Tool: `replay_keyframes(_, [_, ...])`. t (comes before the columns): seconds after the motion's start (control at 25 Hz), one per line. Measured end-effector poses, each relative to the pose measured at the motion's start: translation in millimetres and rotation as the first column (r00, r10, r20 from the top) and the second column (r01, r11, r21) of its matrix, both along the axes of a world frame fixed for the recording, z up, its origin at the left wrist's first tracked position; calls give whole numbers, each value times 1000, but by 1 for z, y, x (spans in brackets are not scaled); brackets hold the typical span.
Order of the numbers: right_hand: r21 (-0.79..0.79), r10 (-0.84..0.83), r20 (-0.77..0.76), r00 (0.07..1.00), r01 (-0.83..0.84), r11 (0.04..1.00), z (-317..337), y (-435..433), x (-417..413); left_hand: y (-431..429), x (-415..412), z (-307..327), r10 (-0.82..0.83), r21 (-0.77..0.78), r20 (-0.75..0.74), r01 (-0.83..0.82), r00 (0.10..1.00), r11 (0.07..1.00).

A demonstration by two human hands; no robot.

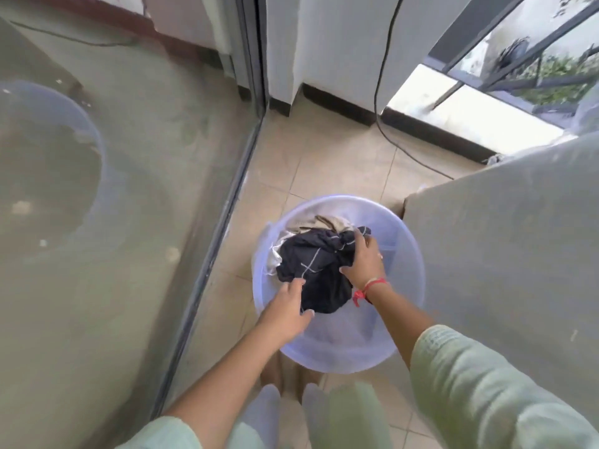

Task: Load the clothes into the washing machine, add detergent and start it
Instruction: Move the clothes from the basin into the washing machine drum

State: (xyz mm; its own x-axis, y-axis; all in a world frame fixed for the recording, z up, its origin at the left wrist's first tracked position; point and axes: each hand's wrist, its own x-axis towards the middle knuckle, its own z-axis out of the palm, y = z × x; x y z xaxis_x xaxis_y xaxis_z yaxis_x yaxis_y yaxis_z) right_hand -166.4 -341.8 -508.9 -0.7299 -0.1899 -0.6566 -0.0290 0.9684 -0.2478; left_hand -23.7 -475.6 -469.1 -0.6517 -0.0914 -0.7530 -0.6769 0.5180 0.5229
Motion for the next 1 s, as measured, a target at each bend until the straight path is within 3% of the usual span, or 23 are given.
replay_keyframes(0.16, [83,112,-184,977,-98,992,-55,11,-16,8,-24,-58,34,-108,-24,-36,999,993])
replay_keyframes(0.28, [27,24,-352,936,-16,1000,-35,20,-16,7,-35,-63,63,-137,-26,-66,998,988])
replay_keyframes(0.48, [-169,-210,-268,940,169,971,81,48,27,5,-37,21,-40,-167,57,49,998,985])
replay_keyframes(0.6, [-201,-187,-279,942,133,971,167,59,56,4,-40,83,-135,-173,34,139,990,975])
replay_keyframes(0.76, [-216,-136,-388,912,54,975,270,65,68,13,-43,149,-240,-40,-36,238,970,970])
replay_keyframes(1.0, [-217,-63,-495,867,-53,975,388,68,58,29,-40,233,-97,-56,-256,85,962,995])
